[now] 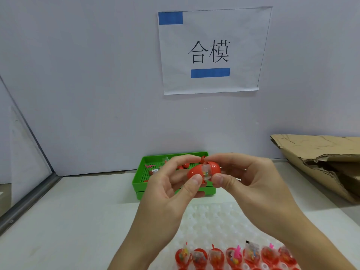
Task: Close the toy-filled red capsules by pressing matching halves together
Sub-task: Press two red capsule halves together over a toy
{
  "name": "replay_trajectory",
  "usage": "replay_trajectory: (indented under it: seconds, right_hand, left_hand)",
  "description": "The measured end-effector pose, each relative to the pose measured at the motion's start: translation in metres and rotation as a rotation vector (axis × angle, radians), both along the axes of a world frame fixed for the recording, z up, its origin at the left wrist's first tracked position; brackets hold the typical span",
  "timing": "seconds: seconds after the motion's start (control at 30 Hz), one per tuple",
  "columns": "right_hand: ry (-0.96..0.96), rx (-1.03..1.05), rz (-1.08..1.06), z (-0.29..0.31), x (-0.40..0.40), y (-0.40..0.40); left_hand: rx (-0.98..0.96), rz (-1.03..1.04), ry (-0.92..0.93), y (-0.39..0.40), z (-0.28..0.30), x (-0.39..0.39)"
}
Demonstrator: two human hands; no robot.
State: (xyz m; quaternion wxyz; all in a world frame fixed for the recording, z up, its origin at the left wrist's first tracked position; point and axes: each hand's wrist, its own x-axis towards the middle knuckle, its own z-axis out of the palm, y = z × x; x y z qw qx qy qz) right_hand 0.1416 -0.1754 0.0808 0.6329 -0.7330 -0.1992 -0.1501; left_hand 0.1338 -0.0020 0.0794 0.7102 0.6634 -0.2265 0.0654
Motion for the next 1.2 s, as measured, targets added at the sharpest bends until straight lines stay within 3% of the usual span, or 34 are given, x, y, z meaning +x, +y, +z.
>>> replay_trajectory:
  seconds: [0.6,0.93,1.2]
  right_hand:
    - [-0.151,-0.118,-0.063,0.005,-0.003,0.003]
    - [-0.189,-0.054,-0.078,0.002,-0.002,0.009]
    - [-0.259,-0.081,-0.093,0.004,-0.006,0.011]
  left_hand:
    - [0.140,0.107,-0.085,-0.002,0.002,0.000]
    - [0.096,0.146,-0.096,-0.004,0.003,-0.002]
    - [0.170,0.269,-0.164,-0.006,0.007,-0.007]
